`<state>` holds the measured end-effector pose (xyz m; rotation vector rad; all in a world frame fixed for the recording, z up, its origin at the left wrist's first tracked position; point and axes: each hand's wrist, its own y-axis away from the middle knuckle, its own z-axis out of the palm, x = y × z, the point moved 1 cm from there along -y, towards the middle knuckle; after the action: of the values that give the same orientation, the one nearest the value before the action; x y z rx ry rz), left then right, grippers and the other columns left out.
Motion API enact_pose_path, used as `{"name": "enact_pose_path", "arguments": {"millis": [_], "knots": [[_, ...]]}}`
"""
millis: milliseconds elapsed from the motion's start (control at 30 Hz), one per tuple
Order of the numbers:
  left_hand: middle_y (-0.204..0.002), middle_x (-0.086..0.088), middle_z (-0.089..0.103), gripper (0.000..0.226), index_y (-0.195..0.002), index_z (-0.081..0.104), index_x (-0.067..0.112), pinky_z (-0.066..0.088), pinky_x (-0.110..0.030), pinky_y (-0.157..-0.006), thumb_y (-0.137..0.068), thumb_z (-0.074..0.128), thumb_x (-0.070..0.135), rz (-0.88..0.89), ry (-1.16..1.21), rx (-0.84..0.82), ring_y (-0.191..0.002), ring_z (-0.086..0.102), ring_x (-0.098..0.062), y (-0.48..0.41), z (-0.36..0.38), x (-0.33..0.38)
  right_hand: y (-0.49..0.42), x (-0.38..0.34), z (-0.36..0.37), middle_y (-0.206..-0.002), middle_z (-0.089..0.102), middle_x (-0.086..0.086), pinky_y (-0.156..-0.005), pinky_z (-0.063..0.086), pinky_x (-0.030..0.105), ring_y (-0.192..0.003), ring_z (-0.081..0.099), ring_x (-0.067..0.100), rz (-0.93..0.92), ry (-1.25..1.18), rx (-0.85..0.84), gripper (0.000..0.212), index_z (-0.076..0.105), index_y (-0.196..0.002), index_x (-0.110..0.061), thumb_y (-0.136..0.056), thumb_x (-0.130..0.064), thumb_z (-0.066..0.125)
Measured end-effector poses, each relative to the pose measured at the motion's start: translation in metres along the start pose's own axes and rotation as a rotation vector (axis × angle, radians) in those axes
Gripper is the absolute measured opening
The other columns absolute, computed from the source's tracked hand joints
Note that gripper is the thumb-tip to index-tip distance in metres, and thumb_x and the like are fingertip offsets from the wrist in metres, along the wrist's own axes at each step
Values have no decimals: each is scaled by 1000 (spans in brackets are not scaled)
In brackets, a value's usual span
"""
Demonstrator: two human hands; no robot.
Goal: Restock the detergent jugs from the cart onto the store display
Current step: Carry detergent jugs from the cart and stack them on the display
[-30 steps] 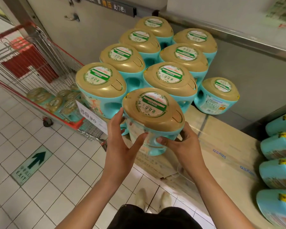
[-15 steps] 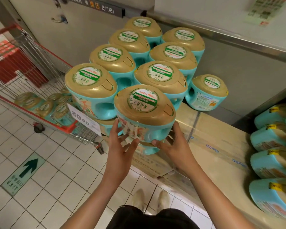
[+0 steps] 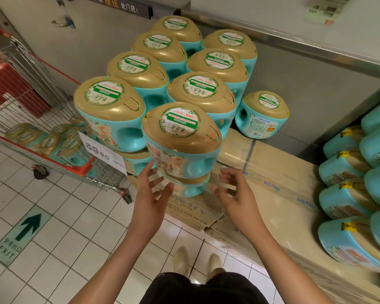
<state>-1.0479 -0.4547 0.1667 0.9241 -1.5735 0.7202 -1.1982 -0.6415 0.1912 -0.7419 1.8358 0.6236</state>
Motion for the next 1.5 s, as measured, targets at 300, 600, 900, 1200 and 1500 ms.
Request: {"name": "enact_pose_path", "arguments": {"millis": [300,600,900,1200,1500], "knots": [[-113,22,67,36,-116,61,50,50,-11,-76,-102,64,17,-70,-64,80,-104,66,-6,62,4,0,36,12,-38,-89,72,-1,-77,52,32,-86,65,20,-17,-52,-118,30,67,-102,-27,-94,1,65],[-106,8,72,21,-113,68,37,56,-37,-90,-102,63,20,-208,-33,206,-100,70,-18,176,47,3,78,43,-71,-99,70,15,-70,48,12,-79,62,17,-20,-39,-446,13,70,-103,-23,-98,-12,70],[-108,3,74,21,-113,69,41,59,-33,-89,-104,63,23,-324,-49,396,-103,71,-16,316,46,-15,127,71,-66,-93,72,-13,-75,47,11,-88,66,1,-71,131,-765,10,70,-104,-31,-99,-22,71],[-108,5,74,17,-115,69,38,59,-51,-92,-104,63,27,-512,-49,691,-101,72,-19,429,-34,-56,169,46,50,-102,71,-19,-81,57,21,-95,69,6,-162,209,-1054,12,67,-106,-39,-101,-27,68],[-106,15,73,22,-107,68,45,59,-46,-97,-105,58,26,-584,-8,799,-102,71,-13,444,-160,-87,189,11,186,-97,74,-13,-83,56,30,-92,71,10,-156,312,-1145,18,67,-103,-45,-99,-28,70]]}}
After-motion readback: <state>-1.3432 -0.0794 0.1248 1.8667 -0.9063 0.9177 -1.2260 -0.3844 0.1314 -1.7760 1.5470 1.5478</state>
